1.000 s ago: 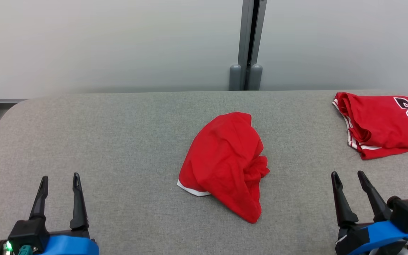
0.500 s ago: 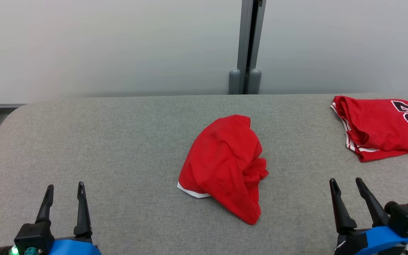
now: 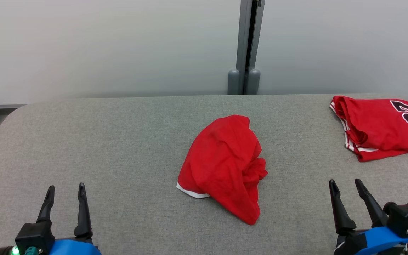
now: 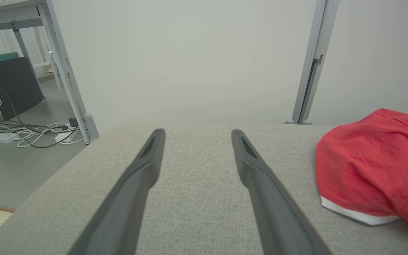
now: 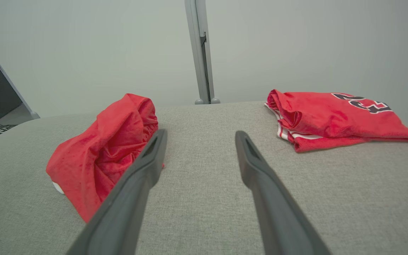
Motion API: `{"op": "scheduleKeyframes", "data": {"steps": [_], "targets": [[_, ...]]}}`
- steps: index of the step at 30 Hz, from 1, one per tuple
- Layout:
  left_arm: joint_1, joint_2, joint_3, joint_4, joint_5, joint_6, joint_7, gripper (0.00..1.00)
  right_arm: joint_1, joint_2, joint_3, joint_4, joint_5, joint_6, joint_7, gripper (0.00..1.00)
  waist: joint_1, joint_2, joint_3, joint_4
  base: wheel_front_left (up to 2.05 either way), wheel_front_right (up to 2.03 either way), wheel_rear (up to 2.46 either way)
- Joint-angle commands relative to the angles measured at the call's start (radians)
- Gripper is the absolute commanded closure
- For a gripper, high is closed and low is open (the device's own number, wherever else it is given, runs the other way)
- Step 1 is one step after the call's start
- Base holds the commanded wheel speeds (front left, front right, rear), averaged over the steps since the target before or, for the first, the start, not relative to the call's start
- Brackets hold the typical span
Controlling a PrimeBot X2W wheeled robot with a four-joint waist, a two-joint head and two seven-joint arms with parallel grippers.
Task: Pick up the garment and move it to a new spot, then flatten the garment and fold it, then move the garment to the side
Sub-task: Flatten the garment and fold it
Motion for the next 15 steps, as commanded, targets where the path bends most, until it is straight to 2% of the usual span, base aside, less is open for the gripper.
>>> {"op": "scheduleKeyframes", "data": {"steps": [1,8,15], "targets": [[0.005,0.006,0.002,0.000,-0.005,0.004,-0.001,0.00,0.005,0.000,-0.001,0.003,-0.003,0.001,0.001,0.00,0.0000,0.0000,0.001,0.000,0.00,0.00,0.00],[-0.009,0.012,0.001,0.000,-0.010,0.007,0.001,0.00,-0.064,0.000,0.019,0.008,-0.021,0.001,0.002,0.00,0.0000,0.0000,0.008,0.001,0.00,0.00,0.00],[-0.047,0.003,-0.019,-0.001,-0.002,0.000,0.003,0.00,-0.268,-0.001,0.110,0.053,-0.079,0.000,0.035,0.00,0.0000,0.0000,0.043,0.024,0.00,0.00,0.00]]}}
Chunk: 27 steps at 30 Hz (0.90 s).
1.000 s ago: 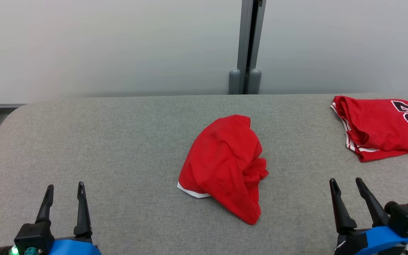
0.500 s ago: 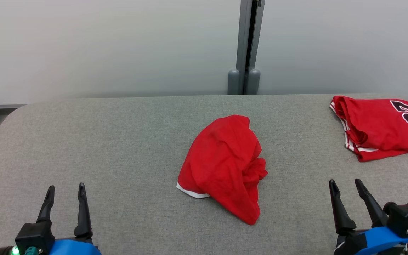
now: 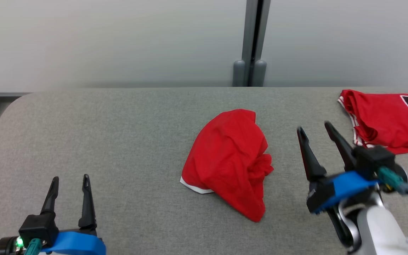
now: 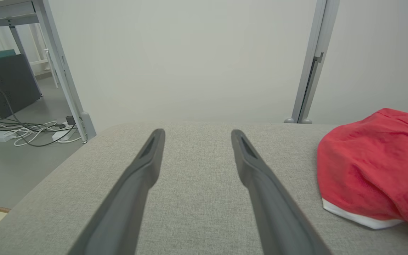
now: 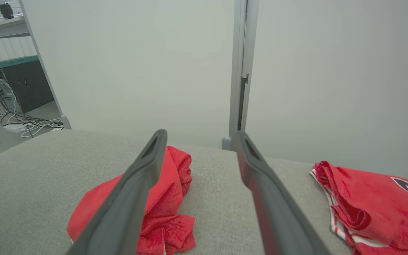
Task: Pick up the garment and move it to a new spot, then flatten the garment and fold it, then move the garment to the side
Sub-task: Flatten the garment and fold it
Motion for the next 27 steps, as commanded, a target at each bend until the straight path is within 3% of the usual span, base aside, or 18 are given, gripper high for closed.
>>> {"op": "scheduleKeyframes", "data": {"steps": [1,12,27], "targets": [[-0.021,-0.001,-0.008,0.000,0.006,-0.003,0.000,0.00,-0.043,-0.004,0.010,0.013,-0.012,0.000,0.011,0.00,-0.0002,0.0000,0.014,0.015,0.00,0.00,0.00],[-0.101,-0.062,-0.043,0.043,0.001,-0.023,-0.022,0.00,-0.369,-0.056,0.118,0.214,-0.046,0.000,0.129,0.00,-0.0002,0.0000,0.117,0.119,0.00,0.00,0.00],[-0.189,-0.137,-0.058,0.127,0.024,-0.069,-0.039,0.00,-0.501,-0.092,0.160,0.660,-0.050,0.000,0.172,0.00,-0.0002,0.0000,0.207,0.230,0.00,0.00,0.00]]}}
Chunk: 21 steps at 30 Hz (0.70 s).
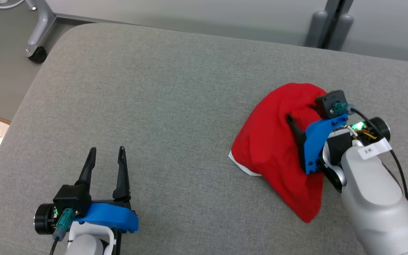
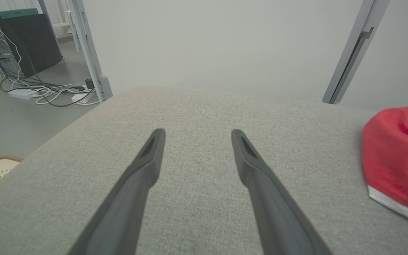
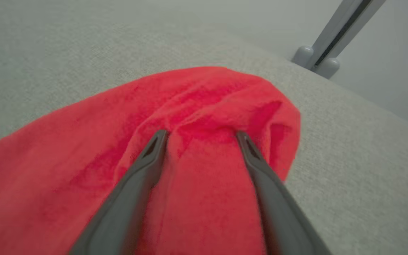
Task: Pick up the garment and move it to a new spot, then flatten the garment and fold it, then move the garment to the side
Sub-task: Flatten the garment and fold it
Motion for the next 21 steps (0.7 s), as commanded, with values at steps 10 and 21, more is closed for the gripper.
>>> {"op": "scheduleKeyframes", "data": {"steps": [10,21], "targets": [[-0.016,-0.020,0.027,0.010,0.033,-0.025,-0.006,0.00,-0.025,0.011,0.038,0.137,0.042,0.000,-0.059,1.00,-0.0002,0.0000,-0.008,-0.009,0.00,0.00,0.00],[0.020,-0.025,0.050,0.019,0.055,-0.040,-0.006,0.00,-0.054,0.054,0.090,0.107,0.080,0.000,-0.264,1.00,-0.0002,0.0000,-0.073,-0.034,0.00,0.00,0.00]]}}
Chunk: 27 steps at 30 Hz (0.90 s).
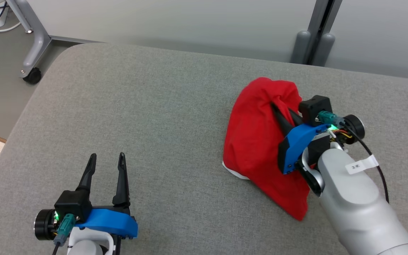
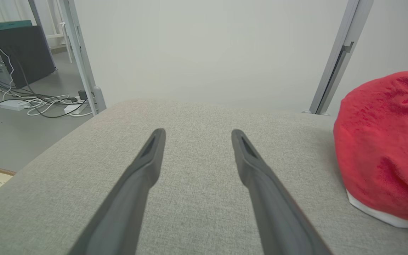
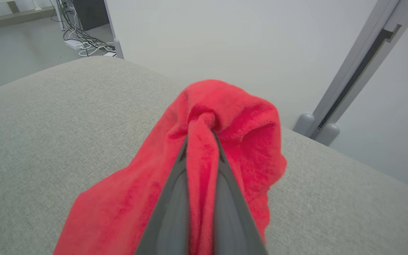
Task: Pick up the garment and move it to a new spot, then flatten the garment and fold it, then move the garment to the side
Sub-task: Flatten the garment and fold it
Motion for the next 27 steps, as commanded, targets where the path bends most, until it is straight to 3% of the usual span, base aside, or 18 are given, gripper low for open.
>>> {"op": "scheduleKeyframes", "data": {"steps": [1,17,18,19,20,21,27], "targets": [[0.003,0.001,0.007,-0.002,0.006,0.000,-0.004,0.00,-0.010,0.006,0.009,-0.013,0.004,0.000,-0.011,1.00,0.0001,0.0000,-0.005,-0.004,0.00,0.00,0.00],[0.039,-0.010,0.020,-0.017,0.011,-0.008,-0.004,0.00,0.277,0.034,0.494,-0.273,0.143,0.000,-0.017,1.00,0.0001,0.0000,-0.025,0.000,0.00,0.00,0.00],[0.040,-0.010,0.022,-0.017,0.011,-0.008,-0.004,0.00,0.294,0.035,0.517,-0.281,0.148,0.000,-0.015,0.96,0.0001,0.0000,-0.025,-0.002,0.00,0.00,0.00],[0.041,-0.011,0.024,-0.018,0.010,-0.007,-0.004,0.00,0.311,0.035,0.532,-0.292,0.156,0.000,-0.018,0.57,0.0001,0.0000,-0.026,-0.004,0.00,0.00,0.00],[0.044,-0.010,0.028,-0.019,0.010,-0.006,-0.004,0.00,0.321,0.035,0.544,-0.300,0.159,0.000,-0.020,0.08,0.0001,0.0000,-0.027,-0.008,0.00,0.00,0.00],[0.047,-0.009,0.030,-0.020,0.009,-0.005,-0.004,0.00,0.330,0.035,0.554,-0.309,0.158,0.000,-0.023,0.00,0.0001,0.0000,-0.029,-0.014,0.00,0.00,0.00],[0.061,-0.004,0.045,-0.028,0.011,0.001,-0.004,0.00,0.368,0.035,0.515,-0.371,0.146,0.000,-0.055,0.00,0.0001,0.0000,-0.044,-0.052,0.00,0.00,0.00]]}}
